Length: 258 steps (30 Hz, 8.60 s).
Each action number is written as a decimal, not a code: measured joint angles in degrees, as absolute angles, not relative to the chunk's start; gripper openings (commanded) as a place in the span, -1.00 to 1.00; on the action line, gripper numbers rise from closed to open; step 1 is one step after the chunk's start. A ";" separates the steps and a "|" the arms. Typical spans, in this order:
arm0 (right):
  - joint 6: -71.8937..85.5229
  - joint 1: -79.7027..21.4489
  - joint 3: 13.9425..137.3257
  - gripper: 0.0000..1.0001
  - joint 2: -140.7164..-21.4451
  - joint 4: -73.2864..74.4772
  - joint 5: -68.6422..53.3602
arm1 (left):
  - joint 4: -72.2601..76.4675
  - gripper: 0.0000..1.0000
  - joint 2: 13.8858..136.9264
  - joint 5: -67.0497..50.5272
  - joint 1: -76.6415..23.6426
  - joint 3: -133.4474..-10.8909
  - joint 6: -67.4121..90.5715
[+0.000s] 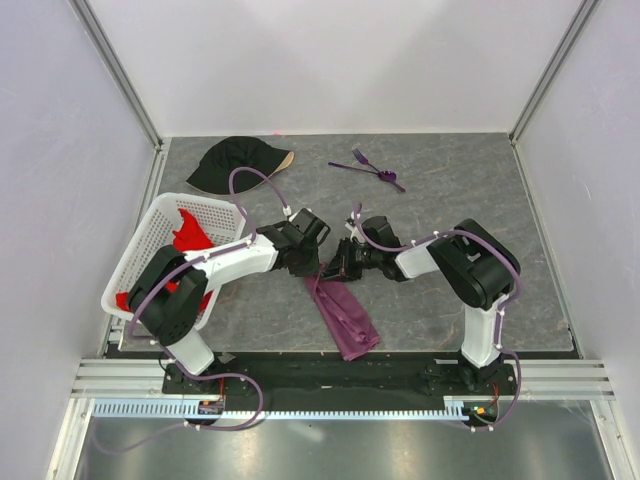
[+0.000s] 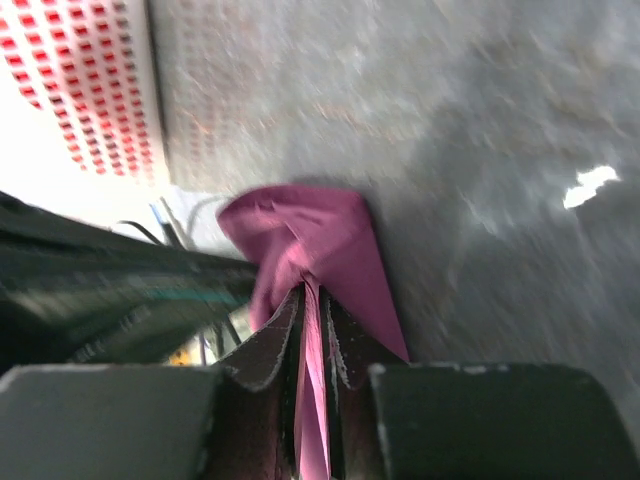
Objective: Fold the napkin into a case and place the utensils inside
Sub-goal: Stuff the top corner of the smaller-rectangle-folded napkin into the folded napkin, then smooth out the smaller rectangle-folded napkin at the center of the board.
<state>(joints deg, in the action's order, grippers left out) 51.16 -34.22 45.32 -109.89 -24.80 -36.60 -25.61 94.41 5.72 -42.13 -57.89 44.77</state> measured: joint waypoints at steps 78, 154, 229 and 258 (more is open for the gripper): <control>18.24 -59.72 56.69 -0.09 -95.33 29.15 3.03 | -6.63 -0.72 76.79 -15.77 -40.84 -33.10 64.34; 27.22 -59.07 51.05 -0.93 -94.39 15.49 -3.29 | 2.57 -0.81 84.09 -19.97 -36.05 -33.87 68.10; 22.41 -51.09 63.40 -0.78 -99.37 19.97 -5.26 | -28.45 -0.67 68.69 -8.40 -20.23 -44.62 45.76; 31.81 -44.60 65.49 -1.00 -108.07 7.88 -11.77 | -14.11 -0.83 91.33 -17.30 -24.88 -48.16 45.82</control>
